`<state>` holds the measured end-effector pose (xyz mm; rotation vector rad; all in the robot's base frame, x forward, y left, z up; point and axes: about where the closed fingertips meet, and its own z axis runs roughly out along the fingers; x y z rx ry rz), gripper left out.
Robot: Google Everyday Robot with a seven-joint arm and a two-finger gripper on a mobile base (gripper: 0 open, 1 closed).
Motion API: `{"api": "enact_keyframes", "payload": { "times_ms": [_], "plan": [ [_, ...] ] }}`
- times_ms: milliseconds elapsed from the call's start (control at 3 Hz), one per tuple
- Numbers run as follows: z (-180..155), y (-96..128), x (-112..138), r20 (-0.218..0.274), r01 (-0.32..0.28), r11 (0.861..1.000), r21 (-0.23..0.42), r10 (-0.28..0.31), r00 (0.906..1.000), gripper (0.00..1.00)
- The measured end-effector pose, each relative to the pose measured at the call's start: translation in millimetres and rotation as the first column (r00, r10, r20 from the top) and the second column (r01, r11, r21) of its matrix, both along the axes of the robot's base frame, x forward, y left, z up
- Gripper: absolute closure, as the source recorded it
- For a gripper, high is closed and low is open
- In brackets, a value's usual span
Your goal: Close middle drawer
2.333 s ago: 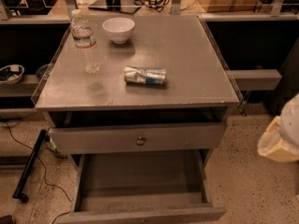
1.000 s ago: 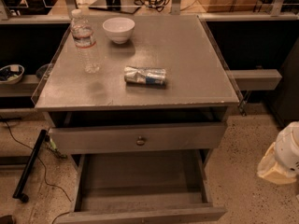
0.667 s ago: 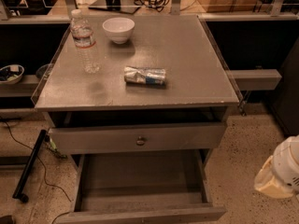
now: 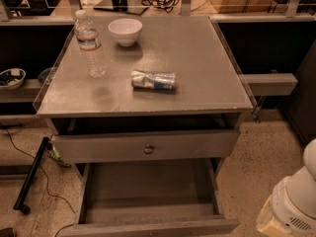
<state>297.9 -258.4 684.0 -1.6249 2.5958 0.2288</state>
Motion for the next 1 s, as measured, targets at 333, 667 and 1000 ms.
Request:
{"api": "enact_keyframes", "payload": {
  "times_ms": [333, 667, 1000],
  "plan": [
    [-0.1, 0.0, -0.1, 0.0, 0.0, 1.0, 0.0, 0.0, 1.0, 1.0],
    [-14.2, 7.0, -18.5, -0.017, 0.007, 0.999, 0.051, -0.006, 0.9998, 1.0],
    [-52.4, 16.4, -39.6, -0.069, 0.008, 0.996, 0.084, -0.003, 0.9976, 1.0]
  ]
}}
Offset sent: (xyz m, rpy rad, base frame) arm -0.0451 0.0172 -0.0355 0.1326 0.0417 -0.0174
